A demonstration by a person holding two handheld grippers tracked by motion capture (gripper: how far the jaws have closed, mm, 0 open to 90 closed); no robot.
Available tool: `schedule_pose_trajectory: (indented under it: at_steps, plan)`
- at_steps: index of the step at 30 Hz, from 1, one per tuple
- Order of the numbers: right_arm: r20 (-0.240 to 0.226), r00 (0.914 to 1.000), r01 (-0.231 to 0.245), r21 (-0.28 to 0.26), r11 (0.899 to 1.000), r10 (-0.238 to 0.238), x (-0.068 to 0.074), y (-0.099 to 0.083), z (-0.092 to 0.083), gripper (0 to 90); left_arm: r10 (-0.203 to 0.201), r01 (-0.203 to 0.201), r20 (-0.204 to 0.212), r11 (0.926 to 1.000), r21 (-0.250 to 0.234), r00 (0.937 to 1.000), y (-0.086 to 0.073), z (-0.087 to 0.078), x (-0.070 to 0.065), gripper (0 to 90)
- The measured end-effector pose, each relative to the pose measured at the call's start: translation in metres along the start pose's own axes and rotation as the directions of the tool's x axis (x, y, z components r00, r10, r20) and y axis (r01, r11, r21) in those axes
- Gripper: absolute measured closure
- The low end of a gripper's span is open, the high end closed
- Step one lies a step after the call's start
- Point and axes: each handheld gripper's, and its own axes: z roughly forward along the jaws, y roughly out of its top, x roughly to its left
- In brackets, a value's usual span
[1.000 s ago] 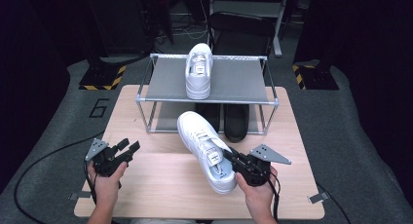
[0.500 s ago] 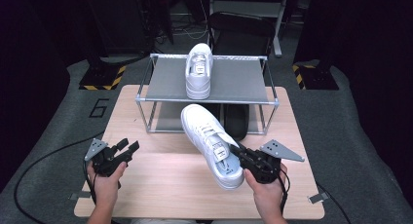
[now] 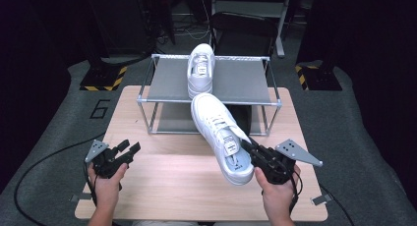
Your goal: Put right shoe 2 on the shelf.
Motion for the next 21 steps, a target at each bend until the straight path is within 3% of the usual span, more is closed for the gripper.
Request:
schedule_pose_trajectory:
  at_steps: [9,21]
  plan:
    - [0.046,0.9989,0.004,-0.017,1.0,-0.003,-0.013,0.021,0.0,81.6,-0.003,0.003,-0.006,1.0,0.0,1.0,0.0,0.0,0.001,45.6]
    - [0.1,0.995,0.011,-0.038,0.999,-0.007,-0.028,0.048,0.015,81.6,-0.01,0.01,-0.009,0.9999,0.001,0.9999,0.001,-0.001,0.003,45.6]
